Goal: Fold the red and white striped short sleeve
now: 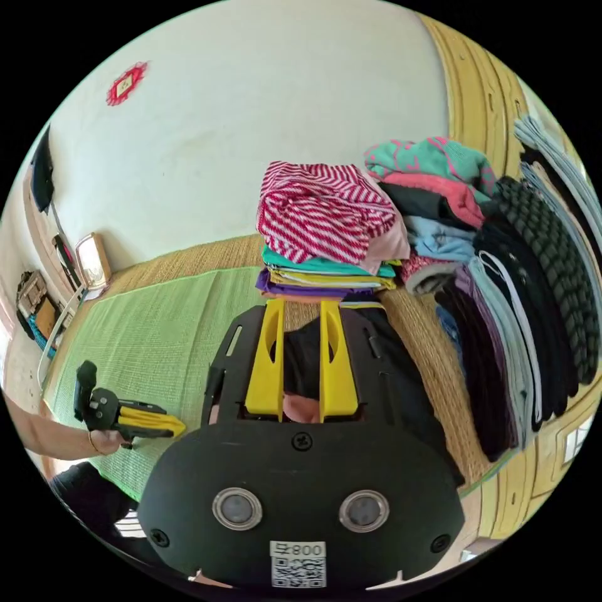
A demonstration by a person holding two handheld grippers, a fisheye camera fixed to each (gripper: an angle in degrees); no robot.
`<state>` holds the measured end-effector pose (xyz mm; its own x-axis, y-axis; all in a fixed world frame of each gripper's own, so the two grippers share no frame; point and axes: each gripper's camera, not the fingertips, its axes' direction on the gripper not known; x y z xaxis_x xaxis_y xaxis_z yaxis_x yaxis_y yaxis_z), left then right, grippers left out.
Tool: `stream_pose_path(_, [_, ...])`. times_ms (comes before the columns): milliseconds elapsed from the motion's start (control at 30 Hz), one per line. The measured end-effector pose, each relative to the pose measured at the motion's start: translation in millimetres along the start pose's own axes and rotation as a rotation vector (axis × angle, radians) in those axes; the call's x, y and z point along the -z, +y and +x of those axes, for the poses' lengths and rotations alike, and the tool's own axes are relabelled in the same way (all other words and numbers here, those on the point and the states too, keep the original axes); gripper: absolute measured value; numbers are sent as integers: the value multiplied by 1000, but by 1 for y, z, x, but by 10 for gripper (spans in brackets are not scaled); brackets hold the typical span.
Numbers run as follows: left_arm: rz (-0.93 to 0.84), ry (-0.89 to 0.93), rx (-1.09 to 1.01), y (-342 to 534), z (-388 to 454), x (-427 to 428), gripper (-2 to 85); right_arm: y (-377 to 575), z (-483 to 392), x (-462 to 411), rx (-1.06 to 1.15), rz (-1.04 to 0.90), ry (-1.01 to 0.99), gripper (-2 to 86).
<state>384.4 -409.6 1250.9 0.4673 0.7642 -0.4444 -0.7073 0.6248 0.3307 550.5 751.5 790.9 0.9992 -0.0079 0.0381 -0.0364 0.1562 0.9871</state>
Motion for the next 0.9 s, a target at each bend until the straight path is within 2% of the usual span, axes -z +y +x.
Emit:
stream_pose_path(167, [2,8,1,0,30,15,2,-61,-51,-46,125,-19,64,113])
stream_pose_path(433, [7,-35,-19,-2,76,45,2,-77,-99,-97,225,-65,258,85])
stream_pose_path(700, [13,-10,-9,-7,103,85,1,-73,-101,-81,197,-14,236,10])
stream_pose_path(900, [106,191,60,1,107,145,1,-83,-104,-31,214,68,115,1])
